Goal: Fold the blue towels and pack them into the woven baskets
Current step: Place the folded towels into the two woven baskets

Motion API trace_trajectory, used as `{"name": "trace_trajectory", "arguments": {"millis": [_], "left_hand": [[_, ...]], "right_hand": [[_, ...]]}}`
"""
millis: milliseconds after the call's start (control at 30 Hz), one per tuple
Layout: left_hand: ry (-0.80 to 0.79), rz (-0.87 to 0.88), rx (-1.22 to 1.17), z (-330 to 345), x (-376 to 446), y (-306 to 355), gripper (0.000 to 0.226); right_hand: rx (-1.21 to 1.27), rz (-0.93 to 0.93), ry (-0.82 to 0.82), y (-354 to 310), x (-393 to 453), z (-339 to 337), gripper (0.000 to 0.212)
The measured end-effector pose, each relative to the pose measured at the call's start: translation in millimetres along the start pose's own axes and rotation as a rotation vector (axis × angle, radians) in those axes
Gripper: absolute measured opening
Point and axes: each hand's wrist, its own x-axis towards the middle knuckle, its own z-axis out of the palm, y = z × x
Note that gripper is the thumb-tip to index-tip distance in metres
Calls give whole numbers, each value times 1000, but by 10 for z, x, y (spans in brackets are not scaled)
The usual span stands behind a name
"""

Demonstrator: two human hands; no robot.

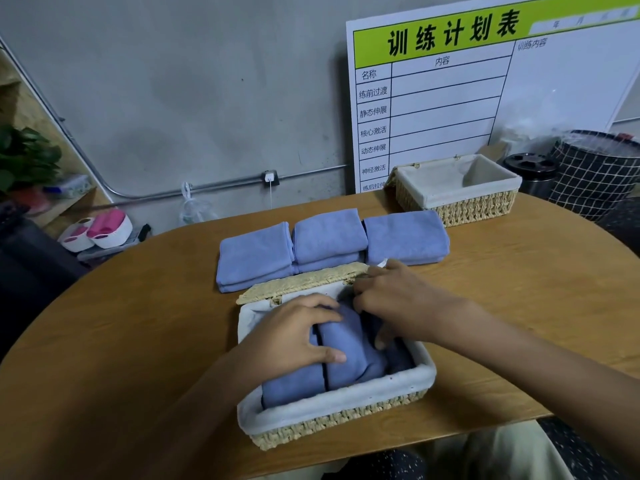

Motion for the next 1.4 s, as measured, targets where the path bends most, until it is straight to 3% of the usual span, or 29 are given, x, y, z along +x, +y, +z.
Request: {"name": "trace_trajectory", "arguments": {"millis": [167,533,667,800,900,1000,1100,1167,1267,1333,1400], "left_hand": [[31,-38,52,92,28,25,59],[-4,-63,163,107,-53,104,68],[36,-82,-32,13,-69,8,63],[-3,-50,88,-1,-73,30,62],[-47,-27,10,-219,-30,-1,45],[203,-139,-205,-593,-52,-178,10],[420,-333,-248,-928,-19,-563,11],[357,-537,-355,-1039,16,-871,19],[123,-810,-531,-921,0,-1156,31],[49,-892,-600,-741,8,-1253,35],[91,-913,-662,-586,42,-1303,35]], "right_hand": [[-10,29,-36,-42,101,93,57],[-127,109,-39,-173,90,120,55],[-41,78,-27,-114,39,104,60],[-49,28,-38,-105,57,121,53],[173,13,-15,89,127,13,42],[537,17,119,303,287,-197,21],[754,7,362,465,716,-360,3],[756,33,411,557,1161,-381,5],[697,105,340,614,1901,-254,5],[684,138,303,605,2308,-138,10],[661,167,267,567,2603,-40,21]]}}
